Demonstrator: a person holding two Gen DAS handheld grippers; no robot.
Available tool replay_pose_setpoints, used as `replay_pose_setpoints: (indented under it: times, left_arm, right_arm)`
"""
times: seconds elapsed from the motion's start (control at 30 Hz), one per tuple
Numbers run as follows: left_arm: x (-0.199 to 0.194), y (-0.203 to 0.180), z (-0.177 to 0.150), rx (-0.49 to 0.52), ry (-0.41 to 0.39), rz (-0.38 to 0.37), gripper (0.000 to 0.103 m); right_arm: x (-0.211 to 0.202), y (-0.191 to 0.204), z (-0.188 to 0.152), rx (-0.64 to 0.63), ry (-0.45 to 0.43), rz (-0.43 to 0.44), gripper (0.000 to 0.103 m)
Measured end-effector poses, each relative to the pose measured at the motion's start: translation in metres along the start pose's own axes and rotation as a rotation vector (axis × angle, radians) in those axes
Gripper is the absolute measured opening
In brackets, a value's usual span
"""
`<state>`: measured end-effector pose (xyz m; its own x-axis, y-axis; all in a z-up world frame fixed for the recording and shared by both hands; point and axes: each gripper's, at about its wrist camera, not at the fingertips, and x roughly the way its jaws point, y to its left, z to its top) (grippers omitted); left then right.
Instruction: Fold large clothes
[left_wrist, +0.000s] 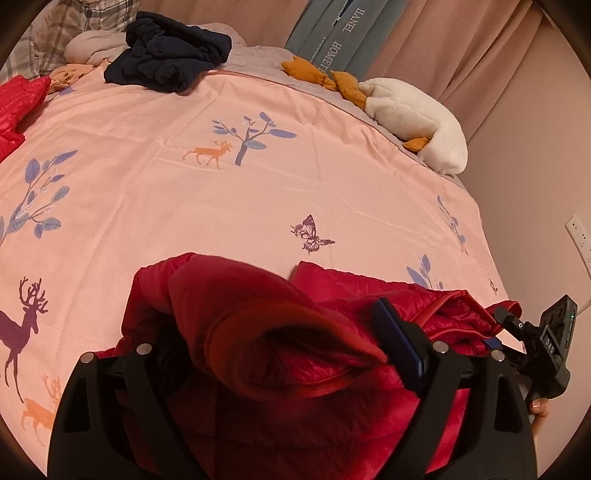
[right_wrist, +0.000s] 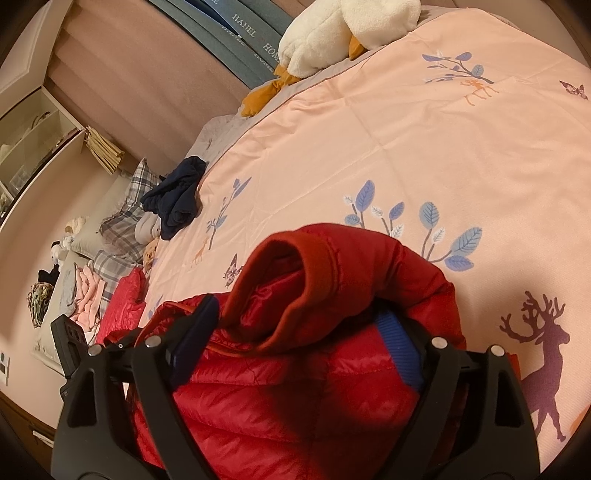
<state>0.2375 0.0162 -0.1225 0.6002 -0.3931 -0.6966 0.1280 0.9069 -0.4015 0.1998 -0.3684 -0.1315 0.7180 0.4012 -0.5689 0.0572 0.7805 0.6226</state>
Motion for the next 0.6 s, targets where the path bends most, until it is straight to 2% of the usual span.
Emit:
replay_pose_setpoints:
  times: [0.13,0.2,0.27,0.33,0.5,0.6]
  left_arm:
    - [-0.002,-0.002,0.003,-0.01,-0.014,-0.009,0.09]
    - [-0.005,0.001,0.006,-0.037,-0.028,-0.045,0.099]
    - [-0.009,0.002,0.008,-0.056,-0.054,-0.064,0.101]
    - [-0.013,0.003,0.011,-0.055,-0.079,-0.059,0.101]
    - [-0.012,0.004,0.017,-0.055,-0.08,-0.025,0.101]
    - [-0.013,0.006,0.019,-0.039,-0.08,0.033,0.101]
  right_arm:
    - [-0.001,0.0,0.003,0.02,-0.014,0.007,0.088]
    - [-0.004,0.0,0.006,0.031,-0.028,0.01,0.089]
    - [-0.006,0.0,0.008,0.039,-0.04,0.007,0.089]
    - [-0.006,0.001,0.01,0.046,-0.044,0.005,0.089]
    - [-0.005,0.002,0.012,0.051,-0.048,-0.02,0.09]
    - [-0.009,0.005,0.013,0.028,-0.068,-0.073,0.09]
